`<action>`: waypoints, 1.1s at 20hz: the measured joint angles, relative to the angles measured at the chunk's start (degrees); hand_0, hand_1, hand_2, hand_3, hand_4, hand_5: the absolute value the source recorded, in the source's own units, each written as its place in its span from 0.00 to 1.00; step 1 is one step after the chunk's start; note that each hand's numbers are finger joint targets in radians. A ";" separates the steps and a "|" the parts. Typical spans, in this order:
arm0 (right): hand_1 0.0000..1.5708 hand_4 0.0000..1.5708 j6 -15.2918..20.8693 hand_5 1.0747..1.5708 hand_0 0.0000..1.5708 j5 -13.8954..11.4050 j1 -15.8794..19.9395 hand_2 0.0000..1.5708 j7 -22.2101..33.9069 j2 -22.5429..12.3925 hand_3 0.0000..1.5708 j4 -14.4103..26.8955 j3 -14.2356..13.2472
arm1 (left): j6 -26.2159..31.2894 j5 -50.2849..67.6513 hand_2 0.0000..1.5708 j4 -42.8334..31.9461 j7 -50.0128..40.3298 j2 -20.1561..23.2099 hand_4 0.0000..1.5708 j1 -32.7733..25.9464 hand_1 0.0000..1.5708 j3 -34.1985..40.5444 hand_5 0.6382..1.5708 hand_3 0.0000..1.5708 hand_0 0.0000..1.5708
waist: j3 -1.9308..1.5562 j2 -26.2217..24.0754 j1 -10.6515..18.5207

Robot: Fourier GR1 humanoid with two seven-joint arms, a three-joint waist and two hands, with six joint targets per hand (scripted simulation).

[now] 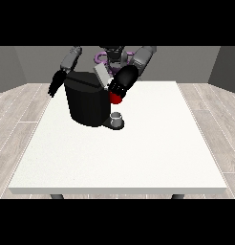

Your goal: Insert the coffee pod into the coffee machine and close the lid

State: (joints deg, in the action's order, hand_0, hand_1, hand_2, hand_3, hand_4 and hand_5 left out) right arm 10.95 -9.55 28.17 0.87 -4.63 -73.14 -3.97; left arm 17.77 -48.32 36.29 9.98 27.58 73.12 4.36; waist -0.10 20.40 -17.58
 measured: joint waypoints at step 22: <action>0.00 0.07 0.70 1.00 0.00 -1.63 -0.04 0.00 -0.21 -0.18 0.00 -0.70 0.93 | -5.23 -2.24 0.49 0.75 6.60 2.41 0.00 1.65 0.32 0.54 1.00 0.38 0.32 | -0.17 2.36 -1.16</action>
State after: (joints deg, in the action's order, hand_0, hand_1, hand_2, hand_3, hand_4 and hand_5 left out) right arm 11.65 -11.18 28.13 0.66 -4.81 -73.84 -3.04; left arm 12.54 -50.56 37.03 16.58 30.00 74.77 4.91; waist -0.28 22.75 -18.74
